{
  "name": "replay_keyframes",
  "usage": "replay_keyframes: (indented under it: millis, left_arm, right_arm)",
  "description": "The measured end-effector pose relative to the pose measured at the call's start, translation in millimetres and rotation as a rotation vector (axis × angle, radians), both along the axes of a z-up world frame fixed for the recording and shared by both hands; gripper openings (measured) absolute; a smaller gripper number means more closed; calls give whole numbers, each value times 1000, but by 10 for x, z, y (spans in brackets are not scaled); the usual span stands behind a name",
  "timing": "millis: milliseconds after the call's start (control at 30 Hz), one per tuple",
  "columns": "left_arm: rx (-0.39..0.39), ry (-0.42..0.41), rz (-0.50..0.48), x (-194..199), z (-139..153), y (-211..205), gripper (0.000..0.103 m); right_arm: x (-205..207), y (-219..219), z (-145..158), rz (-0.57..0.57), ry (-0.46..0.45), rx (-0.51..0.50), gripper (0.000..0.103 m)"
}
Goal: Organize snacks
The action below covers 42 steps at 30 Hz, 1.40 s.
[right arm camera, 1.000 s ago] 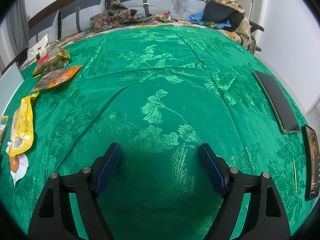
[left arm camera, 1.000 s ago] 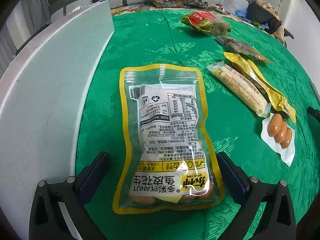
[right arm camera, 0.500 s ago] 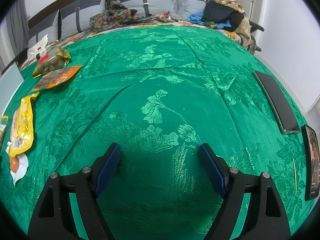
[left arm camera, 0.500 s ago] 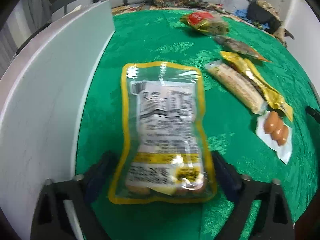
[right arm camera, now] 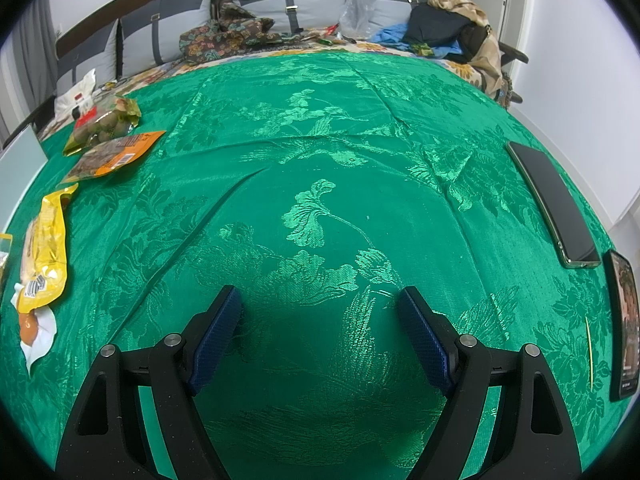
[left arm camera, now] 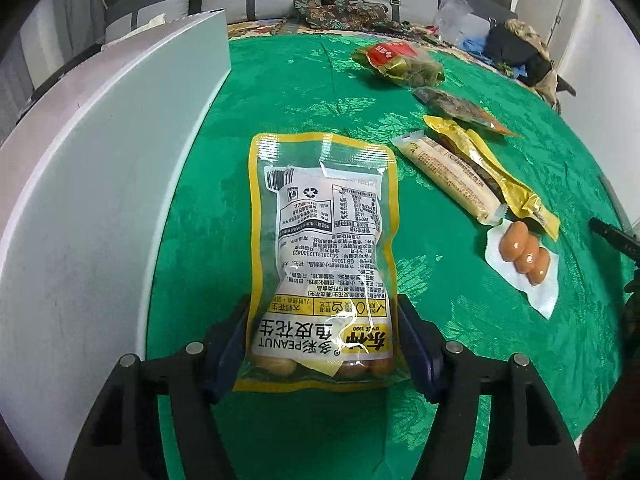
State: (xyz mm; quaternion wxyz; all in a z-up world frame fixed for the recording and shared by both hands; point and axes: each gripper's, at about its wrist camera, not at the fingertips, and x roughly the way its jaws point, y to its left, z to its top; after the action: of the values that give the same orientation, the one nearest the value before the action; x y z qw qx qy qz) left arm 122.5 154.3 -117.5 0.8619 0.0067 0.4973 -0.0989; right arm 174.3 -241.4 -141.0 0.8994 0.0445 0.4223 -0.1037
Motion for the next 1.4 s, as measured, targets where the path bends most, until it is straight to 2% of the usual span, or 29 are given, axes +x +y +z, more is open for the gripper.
replay_keyframes:
  millis: [200,267,333,367,400,500,567,600,633,667,700,733,767,833,867,900,1033,1133,1167,1200,1233,1267,1300,1400]
  left_arm:
    - [-58,0,48,-129,31,106,66]
    - [-72,-4,55,-183,43,125,66]
    - [-84,-11,56,-231,68,133,66]
    - [-90,-16,53,-259,87,131,65]
    - [-95,-21,50,-282,112,126,65]
    - [-111,-36,42,-316,181,98,64]
    - [-120,-43,42,-339,220,92,62]
    - [-118,-41,44,-339,222,88,52]
    - [-111,-38,50,-341,218,94,32]
    - [-126,-7,50,-317,184,119,28]
    - [-154,7,58,-315,172,164,28]
    - [-172,22,57,-305,163,190,28]
    - [-183,34,49,-293,159,212,30]
    - [-152,46,43,-260,143,205,58]
    - [-114,62,49,-230,115,190,86]
    - [-108,69,53,-209,100,177,92]
    - [-100,135,76,-102,-12,48,101]
    - [28,109,72,-5,-77,-200,103]
    - [60,101,64,20,-94,-280,90]
    - [92,60,50,13,-60,-361,67]
    - [100,38,39,12,-26,-403,61]
    - [75,49,23,31,-10,-421,57]
    - [42,33,19,34,35,-401,48]
    - [-53,39,34,52,133,-296,42]
  right_arm:
    - [19,10,-5,20,4,9,88]
    - [47,14,19,13,37,27,87]
    - [46,58,102,22,33,154,87]
    - [58,149,173,53,10,244,87]
    - [95,282,237,93,-5,288,87]
    - [390,841,399,297,6,312,85]
    - [717,1350,418,469,73,308,83]
    - [850,1552,366,528,126,294,83]
    - [952,1733,292,571,181,261,83]
    - [1044,1935,195,613,244,186,81]
    - [1094,2096,94,640,301,85,65]
    - [1097,2185,63,652,309,6,58]
    - [1099,2204,77,657,322,22,51]
    - [1087,2157,81,634,359,70,51]
    - [1055,2131,82,633,368,70,50]
    - [1021,2113,79,631,371,65,50]
    - [914,1958,90,583,354,117,50]
    - [866,1851,135,552,333,198,50]
    - [861,1806,151,547,326,221,50]
    - [836,1760,181,538,314,256,50]
    - [813,1709,209,527,305,288,50]
    - [765,1631,246,509,288,338,50]
    - [717,1550,280,492,272,395,50]
    - [606,1297,360,438,229,568,50]
